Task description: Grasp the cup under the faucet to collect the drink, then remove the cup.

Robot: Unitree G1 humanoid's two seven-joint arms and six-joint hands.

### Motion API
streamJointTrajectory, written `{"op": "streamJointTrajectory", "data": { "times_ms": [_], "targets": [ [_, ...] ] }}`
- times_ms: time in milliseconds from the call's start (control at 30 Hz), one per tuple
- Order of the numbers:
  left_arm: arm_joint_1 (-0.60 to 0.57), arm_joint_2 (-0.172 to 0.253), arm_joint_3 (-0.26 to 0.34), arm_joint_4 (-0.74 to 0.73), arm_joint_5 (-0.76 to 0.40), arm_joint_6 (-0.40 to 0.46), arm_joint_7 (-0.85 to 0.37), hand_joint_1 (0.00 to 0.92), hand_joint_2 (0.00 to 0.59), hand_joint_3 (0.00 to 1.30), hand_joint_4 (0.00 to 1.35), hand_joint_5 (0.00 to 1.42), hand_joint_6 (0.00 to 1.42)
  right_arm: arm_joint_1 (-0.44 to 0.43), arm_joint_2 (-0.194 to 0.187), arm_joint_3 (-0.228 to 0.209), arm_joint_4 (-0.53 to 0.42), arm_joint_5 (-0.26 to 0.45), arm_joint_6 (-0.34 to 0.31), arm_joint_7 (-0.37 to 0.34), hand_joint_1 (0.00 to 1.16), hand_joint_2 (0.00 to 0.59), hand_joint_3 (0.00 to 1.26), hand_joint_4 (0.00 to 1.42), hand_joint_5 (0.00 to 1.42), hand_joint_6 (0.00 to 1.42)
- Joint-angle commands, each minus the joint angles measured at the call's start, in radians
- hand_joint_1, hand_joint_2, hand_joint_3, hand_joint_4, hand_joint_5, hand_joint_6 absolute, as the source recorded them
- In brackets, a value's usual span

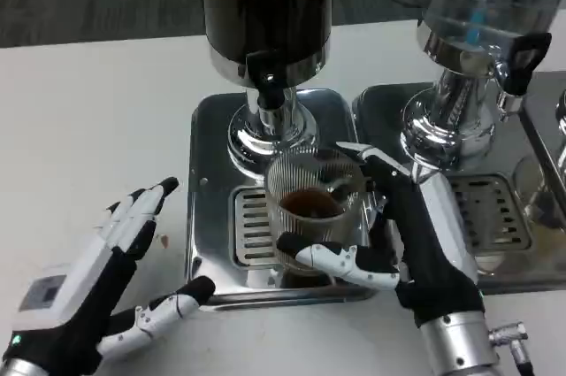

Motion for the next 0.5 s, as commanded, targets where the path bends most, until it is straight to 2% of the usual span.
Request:
{"op": "streamJointTrajectory", "data": {
  "times_ms": [33, 233, 367, 500],
  "targets": [
    [0.019, 0.023, -0.009, -0.043, 0.008, 0.040, -0.045, 0.000, 0.161, 0.00, 0.00, 0.00, 0.00, 0.044, -0.001, 0.003, -0.088, 0.021, -0.036, 0.019, 1.03, 0.119, 0.50, 0.61, 0.87, 1.32],
    [0.076, 0.040, -0.003, -0.152, 0.037, 0.125, -0.082, 0.000, 0.145, 0.00, 0.00, 0.00, 0.00, 0.142, -0.009, 0.019, -0.222, 0.031, -0.051, 0.067, 1.01, 0.118, 0.51, 0.62, 0.88, 1.32],
    [0.123, 0.032, -0.002, -0.218, 0.059, 0.166, -0.080, 0.000, 0.143, 0.00, 0.00, 0.00, 0.00, 0.185, -0.014, 0.016, -0.276, 0.029, -0.056, 0.082, 1.01, 0.118, 0.51, 0.63, 0.88, 1.32],
    [0.158, 0.026, -0.002, -0.261, 0.082, 0.193, -0.070, 0.000, 0.141, 0.00, 0.00, 0.00, 0.00, 0.228, -0.031, 0.036, -0.329, 0.005, -0.076, 0.100, 1.01, 0.118, 0.51, 0.63, 0.88, 1.32]
  ]
}}
